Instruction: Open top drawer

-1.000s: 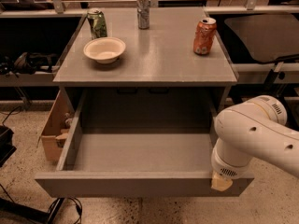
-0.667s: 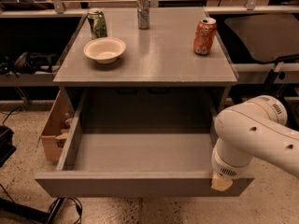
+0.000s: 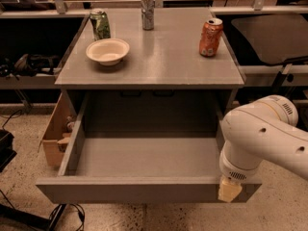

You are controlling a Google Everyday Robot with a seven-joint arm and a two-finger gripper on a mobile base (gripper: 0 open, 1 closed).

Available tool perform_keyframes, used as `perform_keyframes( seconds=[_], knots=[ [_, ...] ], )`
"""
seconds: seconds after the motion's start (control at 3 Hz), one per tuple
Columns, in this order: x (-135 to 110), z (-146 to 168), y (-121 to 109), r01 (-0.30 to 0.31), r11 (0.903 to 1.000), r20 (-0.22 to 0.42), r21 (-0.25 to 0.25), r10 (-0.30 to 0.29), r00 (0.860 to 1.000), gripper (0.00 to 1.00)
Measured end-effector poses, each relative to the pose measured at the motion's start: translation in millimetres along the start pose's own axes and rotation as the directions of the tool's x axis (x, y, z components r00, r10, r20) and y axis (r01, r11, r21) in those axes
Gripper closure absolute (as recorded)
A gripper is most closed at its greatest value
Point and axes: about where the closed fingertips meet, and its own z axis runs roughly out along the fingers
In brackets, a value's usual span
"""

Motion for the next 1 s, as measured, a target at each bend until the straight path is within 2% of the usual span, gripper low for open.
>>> perform_keyframes(
  seconds=[0.33, 0.67, 1.0],
  knots=[
    [6.7, -37.5, -22.7, 0.036, 0.9994, -0.013, 0.004, -0.036, 0.999, 0.00],
    [26.9, -104.4, -52.9, 0.056, 0.9984, -0.028, 0.005, -0.056, 0.998, 0.00],
    [54.8, -169.0, -74.9, 0.040, 0.9992, -0.051, 0.003, -0.040, 0.998, 0.00]
  ],
)
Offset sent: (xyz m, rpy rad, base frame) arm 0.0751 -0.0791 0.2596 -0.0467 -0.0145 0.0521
